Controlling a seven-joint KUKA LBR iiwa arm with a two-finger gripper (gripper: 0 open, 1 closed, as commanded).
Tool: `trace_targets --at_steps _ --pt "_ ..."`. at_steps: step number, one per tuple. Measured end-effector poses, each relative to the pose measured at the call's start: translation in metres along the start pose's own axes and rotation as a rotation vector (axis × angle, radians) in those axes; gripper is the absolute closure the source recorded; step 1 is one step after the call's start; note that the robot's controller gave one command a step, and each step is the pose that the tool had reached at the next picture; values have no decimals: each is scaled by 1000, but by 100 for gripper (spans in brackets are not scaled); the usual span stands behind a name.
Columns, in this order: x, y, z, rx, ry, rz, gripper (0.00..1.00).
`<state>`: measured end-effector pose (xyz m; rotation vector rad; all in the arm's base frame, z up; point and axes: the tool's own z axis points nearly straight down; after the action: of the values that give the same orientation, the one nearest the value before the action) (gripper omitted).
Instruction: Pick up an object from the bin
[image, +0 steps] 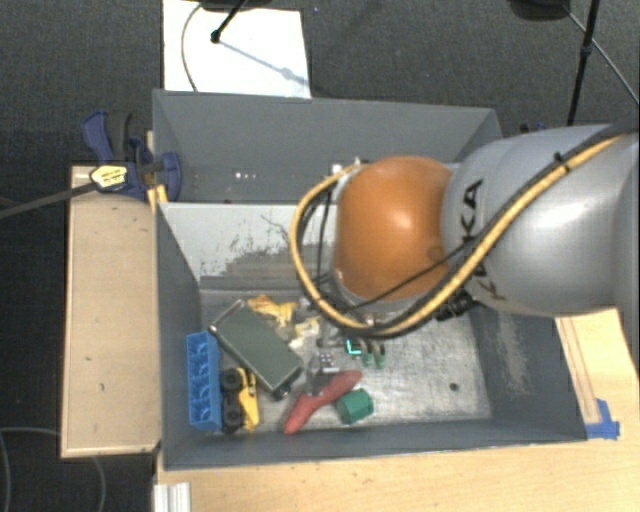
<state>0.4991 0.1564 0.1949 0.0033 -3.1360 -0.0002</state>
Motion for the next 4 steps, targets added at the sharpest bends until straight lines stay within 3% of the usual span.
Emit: trace_targets --at_steps 1,2,4 --pt "-2 -1 -4 -1 -8 4 0" --pt "-1 0 36 -4 -16 23 0" --pt "7 3 51 2 -1 -31 0"
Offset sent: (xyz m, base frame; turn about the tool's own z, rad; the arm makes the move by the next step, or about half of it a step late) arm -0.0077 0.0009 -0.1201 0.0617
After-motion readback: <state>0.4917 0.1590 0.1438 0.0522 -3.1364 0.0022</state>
